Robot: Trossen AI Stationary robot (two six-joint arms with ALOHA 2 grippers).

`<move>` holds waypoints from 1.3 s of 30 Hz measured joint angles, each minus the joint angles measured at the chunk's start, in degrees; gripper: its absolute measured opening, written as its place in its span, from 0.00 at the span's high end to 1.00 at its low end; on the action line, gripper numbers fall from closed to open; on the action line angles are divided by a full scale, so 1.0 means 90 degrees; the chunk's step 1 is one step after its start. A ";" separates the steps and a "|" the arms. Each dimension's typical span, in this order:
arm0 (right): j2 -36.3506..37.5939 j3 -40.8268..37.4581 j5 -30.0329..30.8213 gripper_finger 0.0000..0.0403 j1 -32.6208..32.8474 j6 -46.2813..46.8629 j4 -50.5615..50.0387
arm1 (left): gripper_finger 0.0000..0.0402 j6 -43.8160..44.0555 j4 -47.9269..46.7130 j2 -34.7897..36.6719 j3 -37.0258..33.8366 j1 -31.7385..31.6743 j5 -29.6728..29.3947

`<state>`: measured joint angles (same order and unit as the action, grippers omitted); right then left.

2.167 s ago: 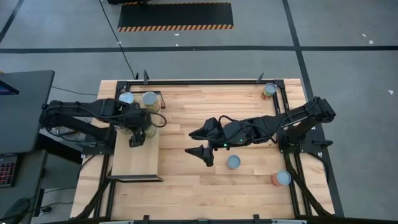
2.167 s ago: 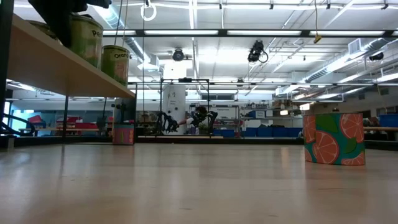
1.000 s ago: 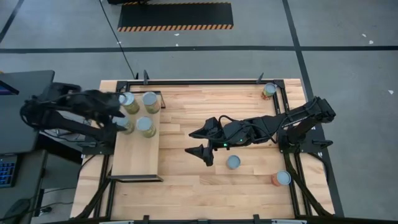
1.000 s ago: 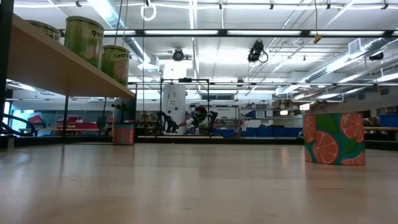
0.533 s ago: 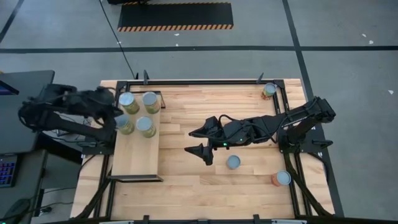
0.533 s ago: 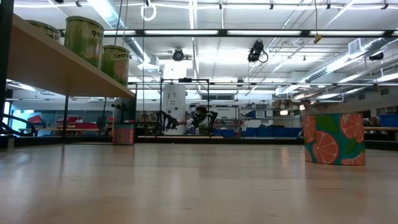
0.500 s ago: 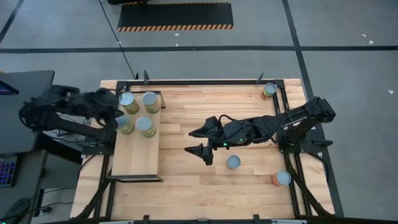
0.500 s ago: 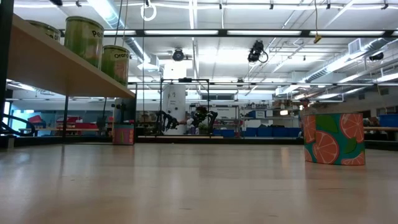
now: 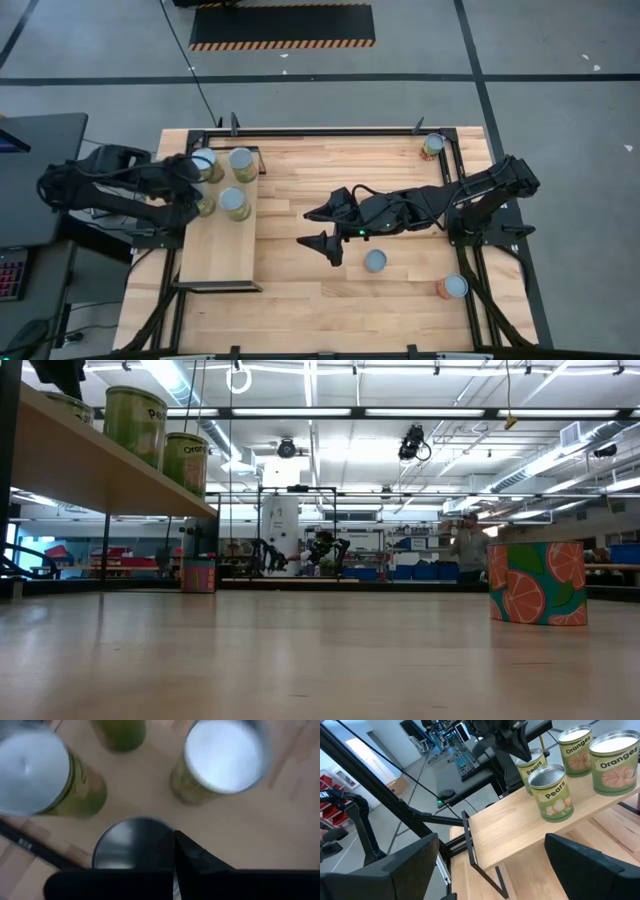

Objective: Pick and place cans onto a shelf
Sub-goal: Adjust the canned pears on the shelf

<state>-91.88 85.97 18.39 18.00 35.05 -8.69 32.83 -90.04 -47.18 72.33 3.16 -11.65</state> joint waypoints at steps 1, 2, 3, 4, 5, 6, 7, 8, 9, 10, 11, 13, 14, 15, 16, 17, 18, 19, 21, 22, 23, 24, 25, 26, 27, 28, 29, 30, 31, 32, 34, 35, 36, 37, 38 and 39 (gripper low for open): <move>0.0000 0.0000 -0.0002 0.07 -0.0002 0.0000 0.0000 | 0.98 -0.0005 0.0023 0.0000 0.0089 0.0000 0.0004; 0.0000 0.0000 0.0000 0.07 -0.0002 -0.0004 0.0000 | 0.98 -0.0007 -0.0002 0.0005 0.0153 0.0002 0.0009; 0.0000 0.0000 0.0000 0.07 -0.0002 -0.0009 0.0000 | 0.99 -0.0007 -0.0003 0.0007 0.0204 0.0000 0.0002; 0.0000 0.0000 0.0000 0.07 -0.0002 -0.0010 -0.0001 | 0.99 0.0018 0.0009 0.0016 0.0228 0.0000 -0.0002; 0.0000 0.0000 -0.0002 0.07 0.0000 -0.0010 0.0000 | 0.99 0.0123 -0.0007 0.0045 0.0223 0.0000 -0.0010; 0.0000 0.0000 -0.0002 0.07 0.0000 -0.0012 -0.0002 | 0.99 0.0228 -0.0001 0.0055 0.0195 0.0000 -0.0010; 0.0000 0.0000 -0.0002 0.07 0.0000 -0.0012 -0.0002 | 0.99 0.0328 0.0003 0.0058 0.0145 0.0000 -0.0029; 0.0000 0.0000 -0.0002 0.07 -0.0002 -0.0012 -0.0002 | 0.99 0.0394 -0.0009 0.0058 0.0082 0.0002 -0.0098; 0.0000 0.0000 -0.0002 0.07 -0.0002 -0.0012 -0.0002 | 0.99 0.0432 -0.0002 0.0051 0.0022 0.0000 -0.0167; 0.0000 0.0000 -0.0002 0.07 -0.0002 -0.0012 -0.0004 | 0.99 0.0430 0.0003 0.0051 -0.0037 0.0000 -0.0188; 0.0000 0.0000 -0.0004 0.07 -0.0001 -0.0011 -0.0002 | 0.99 0.0417 0.0001 0.0051 -0.0091 0.0000 -0.0190; 0.0000 0.0000 -0.0005 0.07 0.0005 -0.0010 -0.0002 | 0.99 0.0320 0.0003 0.0049 -0.0184 0.0000 -0.0185; 0.0000 0.0000 -0.0005 0.07 0.0005 -0.0010 -0.0002 | 0.99 0.0265 0.0005 0.0049 -0.0223 0.0000 -0.0143; 0.0000 0.0000 -0.0005 0.07 0.0005 -0.0009 -0.0002 | 0.99 0.0227 0.0031 0.0050 -0.0249 0.0000 -0.0101; 0.0000 0.0000 -0.0005 0.07 0.0012 -0.0007 -0.0003 | 0.99 0.0202 0.0055 0.0058 -0.0279 0.0000 -0.0060; 0.0000 0.0000 -0.0005 0.07 0.0020 -0.0007 -0.0004 | 0.99 0.0186 0.0054 0.0061 -0.0284 0.0000 -0.0003; 0.0000 0.0000 -0.0005 0.07 0.0026 -0.0007 -0.0002 | 0.99 0.0133 0.0053 0.0061 -0.0284 0.0000 0.0055; 0.0000 0.0000 -0.0005 0.07 0.0035 -0.0007 -0.0004 | 0.99 0.0094 0.0052 0.0061 -0.0284 0.0000 0.0136; 0.0000 0.0000 -0.0007 0.07 0.0046 -0.0007 -0.0002 | 0.99 0.0052 0.0043 0.0056 -0.0260 0.0000 0.0249; 0.0000 0.0000 -0.0007 0.07 0.0046 -0.0007 -0.0004 | 0.99 0.0042 0.0025 0.0051 -0.0232 0.0002 0.0299; 0.0000 0.0000 -0.0008 0.07 0.0046 -0.0007 -0.0005 | 0.99 0.0042 0.0000 0.0047 -0.0190 0.0002 0.0327; 0.0000 0.0000 -0.0007 0.07 0.0046 -0.0007 -0.0005 | 0.99 0.0042 -0.0042 0.0046 -0.0150 0.0002 0.0357; 0.0000 0.0000 -0.0007 0.07 0.0044 -0.0007 -0.0003 | 0.99 0.0042 -0.0045 0.0048 -0.0089 0.0002 0.0384; 0.0000 0.0000 -0.0007 0.07 0.0044 -0.0010 -0.0005 | 0.99 0.0030 -0.0013 0.0047 -0.0027 0.0002 0.0403; 0.0000 0.0000 -0.0007 0.07 0.0044 -0.0012 -0.0005 | 0.99 -0.0016 -0.0015 0.0049 0.0019 0.0002 0.0462; 0.0000 0.0000 -0.0007 0.07 0.0044 -0.0012 -0.0005 | 0.99 -0.0046 -0.0035 0.0049 0.0071 0.0002 0.0487; 0.0000 0.0000 -0.0007 0.07 0.0044 -0.0013 -0.0003 | 0.99 -0.0055 -0.0023 0.0049 0.0126 0.0003 0.0478; 0.0000 0.0000 -0.0007 0.07 0.0041 -0.0015 -0.0005 | 0.99 -0.0055 -0.0002 0.0051 0.0163 0.0005 0.0471; 0.0000 0.0000 -0.0007 0.07 0.0041 -0.0015 -0.0005 | 0.99 -0.0057 -0.0013 0.0051 0.0182 0.0005 0.0471; 0.0000 0.0000 -0.0007 0.07 0.0041 -0.0019 -0.0005 | 0.99 -0.0058 -0.0020 0.0049 0.0197 0.0005 0.0462; 0.0000 0.0000 -0.0007 0.07 0.0041 -0.0027 -0.0005 | 0.99 -0.0058 0.0027 0.0049 0.0214 0.0005 0.0447; 0.0000 0.0000 -0.0007 0.07 0.0041 -0.0039 -0.0005 | 0.99 -0.0058 0.0036 0.0049 0.0213 0.0005 0.0446; 0.0000 0.0000 0.0000 0.07 0.0041 -0.0061 -0.0007 | 0.99 -0.0060 0.0058 0.0048 0.0214 0.0005 0.0446; 0.0000 0.0000 0.0037 0.07 0.0041 -0.0061 -0.0008 | 0.99 -0.0060 0.0049 0.0041 0.0214 0.0005 0.0438; 0.0000 0.0000 0.0101 0.07 0.0041 -0.0058 -0.0012 | 0.99 -0.0055 -0.0005 0.0034 0.0214 0.0005 0.0404; 0.0000 0.0000 0.0157 0.07 0.0041 -0.0061 -0.0010 | 0.99 -0.0033 -0.0013 0.0028 0.0212 0.0003 0.0368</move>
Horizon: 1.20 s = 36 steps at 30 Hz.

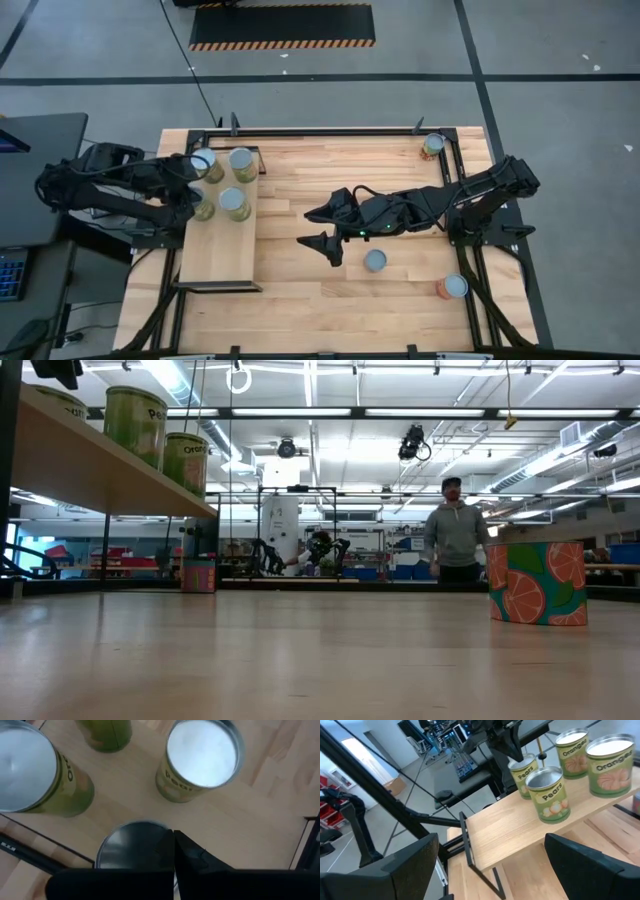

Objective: Pick and place cans onto a shelf
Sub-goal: Adjust the canned pears on the shelf

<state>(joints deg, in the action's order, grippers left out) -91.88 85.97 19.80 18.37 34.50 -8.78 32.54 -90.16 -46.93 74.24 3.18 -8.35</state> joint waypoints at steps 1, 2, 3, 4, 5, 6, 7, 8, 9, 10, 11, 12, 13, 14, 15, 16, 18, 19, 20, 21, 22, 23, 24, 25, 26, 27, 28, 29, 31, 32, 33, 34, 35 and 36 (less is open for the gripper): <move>0.0000 0.0000 0.0023 0.07 0.0000 -0.0014 -0.0002 | 0.99 0.0004 0.0023 -0.0013 -0.0006 0.0000 -0.0015; 0.0000 0.0000 0.0042 0.07 -0.0002 -0.0019 -0.0011 | 0.99 -0.0004 0.0009 -0.0024 -0.0013 0.0000 -0.0014; 0.0000 0.0000 0.0045 0.07 -0.0001 -0.0019 -0.0039 | 0.99 -0.0020 0.0011 -0.0026 -0.0017 0.0000 -0.0016; 0.0000 0.0000 0.0045 0.07 -0.0002 -0.0019 -0.0077 | 0.99 -0.0023 0.0018 -0.0030 -0.0017 0.0000 -0.0017; 0.0000 0.0000 0.0045 0.07 -0.0002 -0.0019 -0.0131 | 0.99 -0.0046 0.0016 -0.0031 -0.0017 0.0000 -0.0037; 0.0000 0.0000 0.0045 0.07 -0.0006 -0.0003 -0.0194 | 0.99 -0.0131 0.0016 -0.0035 -0.0017 0.0000 -0.0083; 0.0000 0.0000 0.0046 0.07 -0.0007 0.0024 -0.0250 | 0.99 -0.0200 0.0016 -0.0035 -0.0020 0.0000 -0.0128; 0.0000 0.0000 0.0050 0.07 -0.0007 0.0038 -0.0277 | 0.99 -0.0227 0.0021 -0.0035 -0.0045 0.0000 -0.0165; 0.0000 0.0000 0.0056 0.07 -0.0007 0.0043 -0.0280 | 0.99 -0.0236 0.0011 -0.0035 -0.0071 0.0000 -0.0169; 0.0000 0.0000 0.0059 0.07 -0.0007 0.0047 -0.0281 | 0.99 -0.0242 0.0007 -0.0035 -0.0084 0.0000 -0.0176; 0.0000 0.0000 0.0057 0.07 -0.0007 0.0048 -0.0277 | 0.99 -0.0244 0.0021 -0.0035 -0.0103 0.0000 -0.0186; 0.0000 0.0000 0.0057 0.07 -0.0007 0.0052 -0.0279 | 0.99 -0.0239 0.0016 -0.0035 -0.0136 0.0000 -0.0178; 0.0000 0.0000 0.0057 0.07 -0.0003 0.0052 -0.0281 | 0.99 -0.0240 0.0011 -0.0035 -0.0171 0.0000 -0.0144; 0.0000 0.0000 0.0058 0.07 0.0005 0.0053 -0.0279 | 0.99 -0.0243 0.0011 -0.0035 -0.0187 0.0000 -0.0124; 0.0000 0.0000 0.0060 0.07 0.0015 0.0057 -0.0279 | 0.99 -0.0243 0.0021 -0.0035 -0.0200 0.0000 -0.0118; 0.0000 0.0000 0.0060 0.07 0.0026 0.0079 -0.0279 | 0.99 -0.0241 0.0015 -0.0037 -0.0209 0.0000 -0.0116; 0.0000 0.0000 0.0032 0.07 0.0034 0.0140 -0.0280 | 0.99 -0.0243 0.0018 -0.0037 -0.0209 0.0000 -0.0116; 0.0000 0.0000 0.0009 0.07 0.0034 0.0173 -0.0279 | 0.99 -0.0246 0.0016 -0.0044 -0.0209 0.0000 -0.0116; 0.0000 0.0000 0.0009 0.07 0.0034 0.0195 -0.0279 | 0.99 -0.0243 0.0016 -0.0060 -0.0209 0.0000 -0.0116; 0.0000 0.0000 0.0009 0.07 0.0034 0.0200 -0.0279 | 0.99 -0.0241 0.0011 -0.0074 -0.0209 0.0000 -0.0116; 0.0000 0.0000 0.0009 0.07 0.0032 0.0200 -0.0281 | 0.99 -0.0241 0.0015 -0.0076 -0.0209 0.0000 -0.0116; 0.0000 0.0000 0.0011 0.07 0.0032 0.0200 -0.0282 | 0.99 -0.0243 0.0017 -0.0078 -0.0209 0.0000 -0.0116; 0.0000 0.0000 0.0009 0.07 0.0032 0.0200 -0.0280 | 0.99 -0.0243 0.0023 -0.0080 -0.0209 0.0000 -0.0116; 0.0000 0.0000 0.0007 0.07 0.0034 0.0200 -0.0279 | 0.99 -0.0241 0.0038 -0.0081 -0.0209 0.0000 -0.0116; 0.0000 0.0000 0.0004 0.07 0.0034 0.0200 -0.0279 | 0.99 -0.0239 0.0045 -0.0080 -0.0209 0.0000 -0.0116; 0.0000 0.0000 0.0003 0.07 0.0036 0.0200 -0.0279 | 0.99 -0.0238 0.0033 -0.0079 -0.0209 0.0000 -0.0116; 0.0000 0.0000 0.0001 0.07 0.0034 0.0200 -0.0279 | 0.99 -0.0241 0.0015 -0.0087 -0.0210 0.0000 -0.0116; 0.0000 0.0000 0.0004 0.07 0.0034 0.0202 -0.0279 | 0.99 -0.0243 0.0016 -0.0115 -0.0209 0.0000 -0.0116; 0.0000 0.0000 0.0004 0.07 0.0041 0.0204 -0.0279 | 0.99 -0.0247 0.0019 -0.0155 -0.0209 0.0000 -0.0116; 0.0000 0.0000 0.0001 0.07 0.0048 0.0209 -0.0279 | 0.99 -0.0260 0.0029 -0.0171 -0.0209 0.0000 -0.0133; 0.0000 0.0000 -0.0014 0.07 0.0051 0.0223 -0.0278 | 0.99 -0.0263 0.0035 -0.0200 -0.0209 0.0000 -0.0172; 0.0000 0.0000 -0.0036 0.07 0.0056 0.0250 -0.0277 | 0.99 -0.0284 0.0033 -0.0242 -0.0209 0.0000 -0.0214; 0.0000 0.0000 -0.0054 0.07 0.0058 0.0294 -0.0277 | 0.99 -0.0334 0.0030 -0.0262 -0.0209 0.0000 -0.0242; 0.0000 0.0000 -0.0065 0.07 0.0056 0.0329 -0.0279 | 0.99 -0.0357 0.0026 -0.0291 -0.0209 0.0000 -0.0253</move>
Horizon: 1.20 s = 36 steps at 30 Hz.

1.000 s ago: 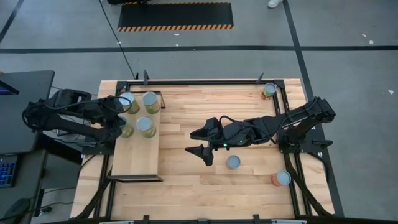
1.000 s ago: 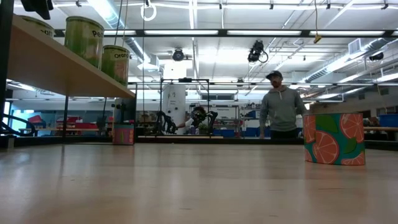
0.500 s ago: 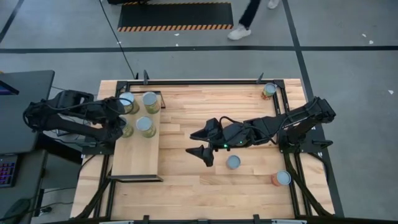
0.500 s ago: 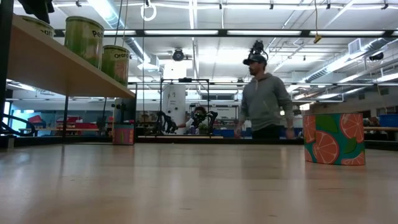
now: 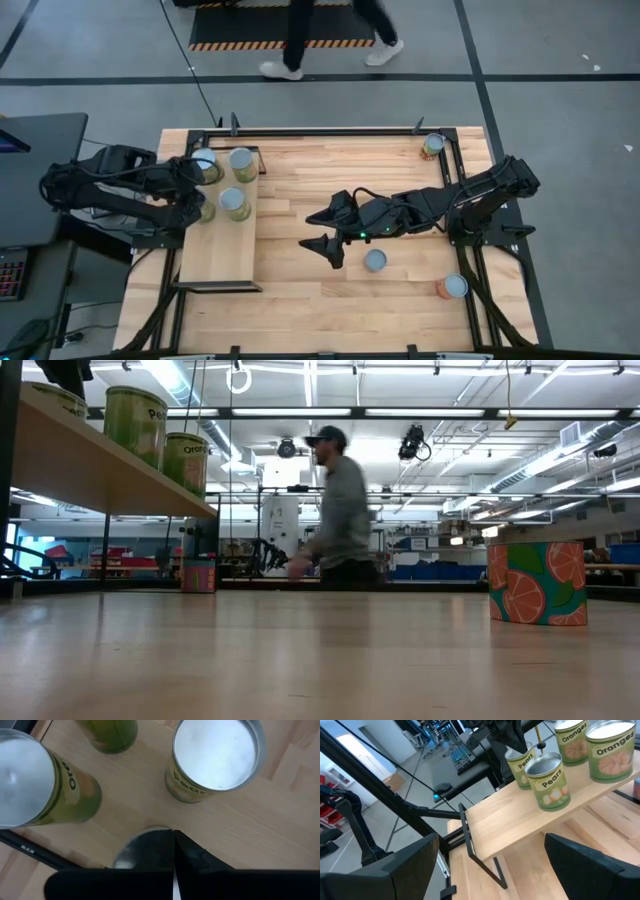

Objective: Pick and place cans onto a shelf
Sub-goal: Adjust the canned pears on the shelf

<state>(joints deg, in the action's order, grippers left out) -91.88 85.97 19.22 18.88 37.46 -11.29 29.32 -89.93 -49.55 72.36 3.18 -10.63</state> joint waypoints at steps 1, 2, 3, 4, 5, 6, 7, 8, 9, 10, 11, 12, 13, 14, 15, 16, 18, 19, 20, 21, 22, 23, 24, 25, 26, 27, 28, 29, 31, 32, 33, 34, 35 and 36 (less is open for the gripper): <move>0.0000 0.0000 -0.0012 0.07 0.0006 0.0015 0.0001 | 0.99 -0.0004 -0.0006 -0.0035 0.0000 0.0000 -0.0006; 0.0000 0.0000 -0.0035 0.07 0.0014 0.0038 0.0005 | 0.99 -0.0004 -0.0023 -0.0065 -0.0002 0.0000 -0.0006; 0.0000 0.0000 -0.0051 0.07 0.0029 0.0046 0.0002 | 0.99 -0.0017 -0.0012 -0.0096 -0.0002 0.0000 -0.0006; 0.0000 0.0000 -0.0074 0.07 0.0051 0.0055 0.0002 | 0.98 -0.0053 -0.0003 -0.0106 -0.0002 0.0000 -0.0006; 0.0000 0.0000 -0.0079 0.07 0.0072 0.0055 0.0002 | 0.98 -0.0093 -0.0001 -0.0108 -0.0003 0.0000 -0.0006; 0.0000 0.0000 -0.0082 0.07 0.0091 0.0055 0.0005 | 0.98 -0.0130 -0.0013 -0.0108 -0.0005 0.0000 -0.0006; 0.0000 0.0000 -0.0085 0.07 0.0107 0.0055 0.0004 | 0.98 -0.0150 -0.0017 -0.0108 -0.0005 0.0000 -0.0006; 0.0000 0.0000 -0.0083 0.07 0.0120 0.0055 0.0002 | 0.98 -0.0163 -0.0015 -0.0108 -0.0003 0.0000 -0.0006; 0.0000 0.0000 -0.0082 0.07 0.0131 0.0055 0.0002 | 0.98 -0.0163 -0.0015 -0.0108 -0.0005 0.0000 -0.0006; 0.0000 0.0000 -0.0080 0.07 0.0138 0.0055 0.0005 | 0.98 -0.0165 -0.0012 -0.0109 -0.0005 0.0000 -0.0006; 0.0000 0.0000 -0.0080 0.07 0.0141 0.0055 0.0005 | 0.98 -0.0170 -0.0011 -0.0117 -0.0004 0.0000 -0.0006; 0.0000 0.0000 -0.0080 0.07 0.0143 0.0058 0.0002 | 0.98 -0.0180 -0.0006 -0.0120 -0.0005 0.0000 -0.0006; 0.0000 0.0000 -0.0080 0.07 0.0145 0.0058 0.0002 | 0.98 -0.0205 -0.0009 -0.0117 -0.0004 0.0000 -0.0004; 0.0000 0.0000 -0.0080 0.07 0.0143 0.0058 0.0004 | 0.98 -0.0219 -0.0013 -0.0113 -0.0001 -0.0001 0.0016; 0.0000 0.0000 -0.0080 0.07 0.0140 0.0059 0.0005 | 0.98 -0.0213 -0.0021 -0.0111 0.0026 0.0000 0.0076; 0.0000 0.0000 -0.0080 0.07 0.0140 0.0060 0.0002 | 0.98 -0.0186 -0.0014 -0.0115 0.0080 -0.0001 0.0189; 0.0000 0.0000 -0.0080 0.07 0.0140 0.0060 0.0005 | 0.98 -0.0116 -0.0005 -0.0116 0.0233 -0.0001 0.0545; 0.0000 0.0000 -0.0080 0.07 0.0140 0.0060 0.0002 | 0.98 -0.0009 -0.0006 -0.0113 0.0303 0.0003 0.0761; 0.0000 0.0000 -0.0080 0.07 0.0140 0.0060 0.0002 | 0.98 0.0091 -0.0006 -0.0108 0.0349 0.0005 0.1002; 0.0000 0.0000 -0.0080 0.07 0.0140 0.0060 0.0002 | 0.98 0.0244 -0.0002 -0.0094 0.0362 0.0005 0.1249; 0.0000 0.0000 -0.0078 0.07 0.0140 0.0060 0.0004 | 0.98 0.0410 -0.0018 -0.0059 0.0361 0.0005 0.1529; 0.0000 0.0000 -0.0077 0.07 0.0140 0.0060 0.0003 | 0.98 0.0493 -0.0003 -0.0043 0.0348 0.0005 0.1826; 0.0000 0.0000 -0.0077 0.07 0.0140 0.0060 0.0002 | 0.98 0.0476 -0.0013 -0.0023 0.0327 0.0005 0.2127; 0.0000 0.0000 -0.0077 0.07 0.0140 0.0060 0.0004 | 0.98 0.0416 -0.0017 -0.0021 0.0321 0.0005 0.2318; 0.0000 0.0000 -0.0077 0.07 0.0143 0.0060 0.0005 | 0.98 0.0379 -0.0004 0.0001 0.0321 0.0009 0.2422; 0.0000 0.0000 -0.0077 0.07 0.0142 0.0061 0.0002 | 0.98 0.0356 -0.0001 0.0059 0.0318 0.0010 0.2476; 0.0000 0.0000 -0.0077 0.07 0.0140 0.0060 0.0002 | 0.98 0.0295 -0.0005 0.0131 0.0318 0.0010 0.2483; 0.0000 0.0000 -0.0077 0.07 0.0140 0.0060 0.0005 | 0.99 0.0189 -0.0008 0.0218 0.0318 0.0010 0.2461; 0.0000 0.0000 -0.0077 0.07 0.0140 0.0062 0.0002 | 0.99 0.0064 -0.0009 0.0443 0.0318 0.0007 0.2410; 0.0000 0.0000 -0.0078 0.07 0.0142 0.0062 0.0002 | 0.99 0.0033 -0.0008 0.0566 0.0318 0.0007 0.2406; 0.0000 0.0000 -0.0077 0.07 0.0143 0.0062 0.0005 | 0.99 0.0002 -0.0008 0.0687 0.0318 0.0007 0.2387; 0.0000 0.0000 -0.0077 0.07 0.0141 0.0062 0.0003 | 0.99 -0.0022 -0.0010 0.0797 0.0318 0.0009 0.2293; 0.0000 0.0000 -0.0078 0.07 0.0140 0.0061 0.0002 | 0.99 -0.0072 -0.0014 0.0900 0.0319 0.0007 0.2155; 0.0000 0.0000 -0.0077 0.07 0.0140 0.0059 0.0003 | 0.99 -0.0173 -0.0020 0.0987 0.0321 0.0007 0.1965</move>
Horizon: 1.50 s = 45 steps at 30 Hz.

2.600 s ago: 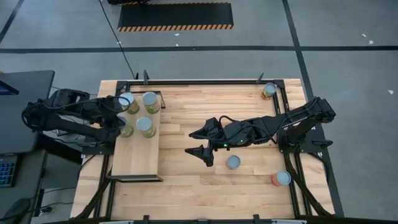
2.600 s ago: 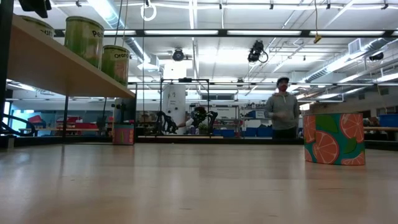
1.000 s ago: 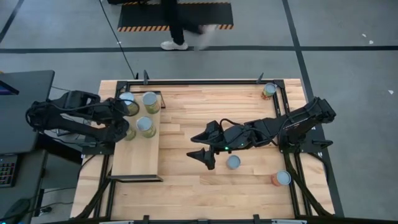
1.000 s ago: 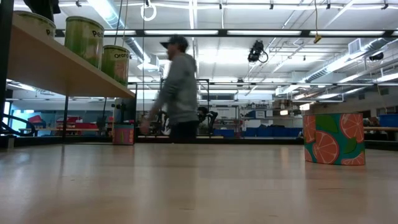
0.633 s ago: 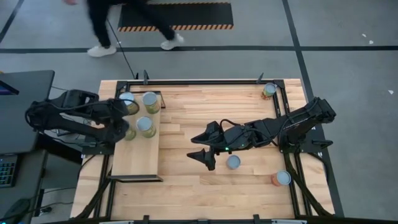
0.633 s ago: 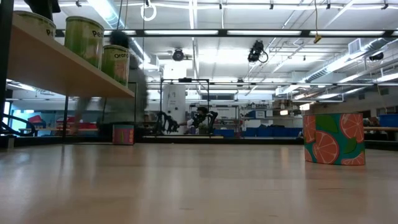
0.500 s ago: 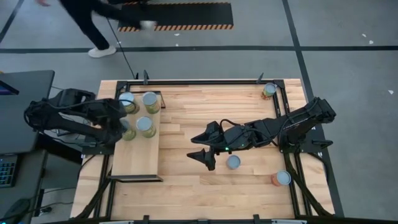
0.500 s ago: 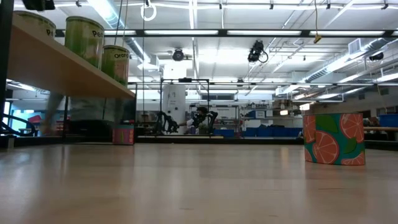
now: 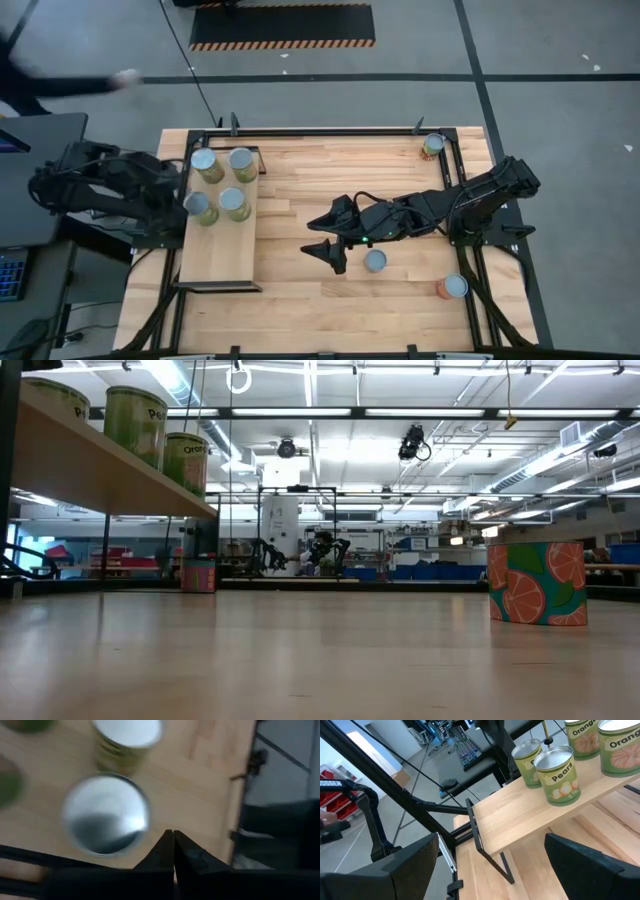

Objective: Pick and place cans onto a shelf
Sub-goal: Adjust the canned pears on the shelf, then put the small canned oranges on the shelf

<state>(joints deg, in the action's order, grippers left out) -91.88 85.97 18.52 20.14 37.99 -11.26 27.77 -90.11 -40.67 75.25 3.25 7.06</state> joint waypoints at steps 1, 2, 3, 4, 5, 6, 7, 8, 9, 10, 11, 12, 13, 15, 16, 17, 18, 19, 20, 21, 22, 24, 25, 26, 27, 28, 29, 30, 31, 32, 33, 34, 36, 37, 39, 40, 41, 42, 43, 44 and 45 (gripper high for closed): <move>0.0000 0.0000 -0.0002 0.07 0.0000 -0.0004 0.0002 | 0.99 -0.0099 0.0000 0.0063 0.0002 0.0000 -0.0269; 0.0000 0.0000 -0.0002 0.07 0.0000 -0.0004 -0.0001 | 0.99 -0.0169 0.0004 0.0092 0.0002 0.0000 -0.0575; 0.0000 0.0000 -0.0007 0.07 -0.0005 0.0001 0.0002 | 0.99 -0.0208 0.0007 0.0112 0.0000 0.0000 -0.0793; 0.0000 0.0000 -0.0027 0.07 -0.0014 0.0001 0.0000 | 0.99 -0.0274 0.0010 0.0115 -0.0001 -0.0003 -0.0936; 0.0000 0.0000 -0.0038 0.07 -0.0020 0.0001 -0.0001 | 0.99 -0.0366 0.0009 0.0115 -0.0001 -0.0002 -0.0980; 0.0000 0.0000 -0.0039 0.07 -0.0026 0.0001 -0.0001 | 0.99 -0.0507 0.0007 0.0115 -0.0001 -0.0002 -0.0983; 0.0000 0.0000 -0.0039 0.07 -0.0027 0.0001 -0.0001 | 0.99 -0.0635 0.0014 0.0110 -0.0008 -0.0002 -0.0990; 0.0000 0.0000 -0.0039 0.07 -0.0027 0.0003 0.0002 | 0.99 -0.0694 0.0033 0.0110 -0.0072 -0.0002 -0.0990; 0.0000 0.0000 -0.0039 0.07 -0.0026 0.0003 0.0002 | 0.99 -0.0744 0.0004 0.0113 -0.0170 -0.0002 -0.0992; 0.0000 0.0000 -0.0041 0.07 -0.0024 0.0012 0.0002 | 0.99 -0.0806 0.0002 0.0113 -0.0281 -0.0002 -0.0992; 0.0000 0.0000 -0.0043 0.07 -0.0024 0.0071 0.0000 | 0.99 -0.0848 0.0015 0.0113 -0.0388 -0.0002 -0.0978; 0.0000 0.0000 -0.0041 0.07 -0.0024 0.0134 0.0001 | 0.99 -0.0874 0.0009 0.0113 -0.0488 -0.0003 -0.0927; 0.0000 0.0000 -0.0041 0.07 -0.0027 0.0170 0.0001 | 0.99 -0.0890 -0.0004 0.0108 -0.0566 -0.0002 -0.0868; 0.0000 0.0000 -0.0041 0.07 -0.0027 0.0224 -0.0001 | 0.99 -0.1012 0.0012 0.0090 -0.0669 0.0001 -0.0864; 0.0000 0.0000 -0.0044 0.07 -0.0024 0.0247 0.0002 | 0.99 -0.1043 0.0005 0.0086 -0.0723 0.0000 -0.0926; 0.0000 0.0000 -0.0044 0.07 -0.0024 0.0268 0.0002 | 0.99 -0.1082 0.0015 0.0079 -0.0746 0.0000 -0.0981; 0.0000 0.0000 -0.0044 0.07 -0.0024 0.0282 0.0002 | 0.99 -0.1120 0.0040 0.0088 -0.0768 0.0000 -0.1038; 0.0000 0.0000 -0.0041 0.07 -0.0027 0.0282 0.0002 | 0.99 -0.1163 0.0043 0.0109 -0.0779 0.0000 -0.1099; 0.0000 0.0000 -0.0041 0.07 -0.0027 0.0282 0.0001 | 0.99 -0.1203 0.0021 0.0117 -0.0780 0.0001 -0.1211; 0.0000 0.0000 -0.0041 0.07 -0.0027 0.0280 0.0002 | 0.99 -0.1212 0.0015 0.0120 -0.0780 0.0000 -0.1344; 0.0000 0.0000 -0.0044 0.07 -0.0025 0.0284 0.0002 | 0.99 -0.1213 0.0021 0.0115 -0.0783 0.0000 -0.1441; 0.0000 0.0000 -0.0044 0.07 -0.0024 0.0307 0.0002 | 0.99 -0.1234 0.0027 0.0110 -0.0785 0.0000 -0.1495; 0.0000 0.0000 -0.0044 0.07 -0.0027 0.0309 0.0002 | 0.99 -0.1234 0.0018 0.0112 -0.0785 -0.0002 -0.1495; 0.0000 0.0000 -0.0044 0.07 -0.0027 0.0309 0.0002 | 0.99 -0.1234 0.0015 0.0116 -0.0785 -0.0002 -0.1493; 0.0000 0.0000 -0.0044 0.07 -0.0027 0.0309 0.0002 | 0.99 -0.1234 0.0017 0.0119 -0.0785 -0.0002 -0.1491; 0.0000 0.0000 -0.0044 0.07 -0.0025 0.0310 0.0002 | 0.99 -0.1234 0.0018 0.0126 -0.0784 -0.0002 -0.1489; 0.0000 0.0000 -0.0044 0.07 -0.0024 0.0311 0.0002 | 0.99 -0.1234 0.0013 0.0144 -0.0780 -0.0002 -0.1486; 0.0000 0.0000 -0.0044 0.07 -0.0024 0.0311 0.0002 | 0.99 -0.1233 -0.0004 0.0149 -0.0766 -0.0002 -0.1475; 0.0000 0.0000 -0.0044 0.07 -0.0027 0.0311 0.0002 | 0.99 -0.1232 -0.0009 0.0151 -0.0749 -0.0002 -0.1471; 0.0000 0.0000 -0.0044 0.07 -0.0027 0.0311 0.0002 | 0.99 -0.1231 0.0000 0.0151 -0.0725 -0.0002 -0.1461; 0.0000 0.0000 -0.0044 0.07 -0.0027 0.0311 0.0002 | 0.99 -0.1231 0.0001 0.0147 -0.0702 -0.0002 -0.1404; 0.0000 0.0000 -0.0043 0.07 -0.0027 0.0311 0.0004 | 0.99 -0.1231 0.0002 0.0147 -0.0669 -0.0002 -0.1317; 0.0000 0.0000 -0.0044 0.07 -0.0030 0.0311 0.0002 | 0.99 -0.1271 0.0005 0.0149 -0.0599 -0.0002 -0.1219; 0.0000 0.0000 -0.0044 0.07 -0.0039 0.0311 0.0002 | 0.99 -0.1288 -0.0002 0.0150 -0.0563 -0.0002 -0.1210; 0.0000 0.0000 -0.0041 0.07 -0.0068 0.0290 0.0002 | 0.99 -0.1287 0.0006 0.0144 -0.0433 0.0000 -0.1207; 0.0000 0.0000 -0.0036 0.07 -0.0085 0.0257 -0.0001 | 0.99 -0.1273 0.0007 0.0144 -0.0330 0.0000 -0.1207; 0.0000 0.0000 -0.0036 0.07 -0.0102 0.0211 -0.0020 | 0.99 -0.1226 0.0008 0.0144 -0.0213 -0.0001 -0.1207; 0.0002 0.0000 -0.0036 0.07 -0.0119 0.0104 -0.0083 | 0.99 -0.1175 0.0017 0.0126 -0.0068 0.0000 -0.1191; 0.0002 0.0000 -0.0036 0.07 -0.0135 -0.0004 -0.0210 | 0.99 -0.1156 0.0058 0.0107 0.0103 0.0000 -0.1147; 0.0002 0.0000 -0.0036 0.07 -0.0163 -0.0063 -0.0417 | 0.99 -0.1154 0.0142 0.0095 0.0283 0.0000 -0.1113; 0.0002 0.0000 -0.0036 0.08 -0.0193 -0.0066 -0.0691 | 0.99 -0.1154 0.0293 0.0090 0.0446 0.0000 -0.1096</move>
<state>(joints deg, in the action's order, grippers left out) -91.85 85.97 18.20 18.40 37.40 -17.48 17.39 -87.46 -39.86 79.26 3.25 -2.80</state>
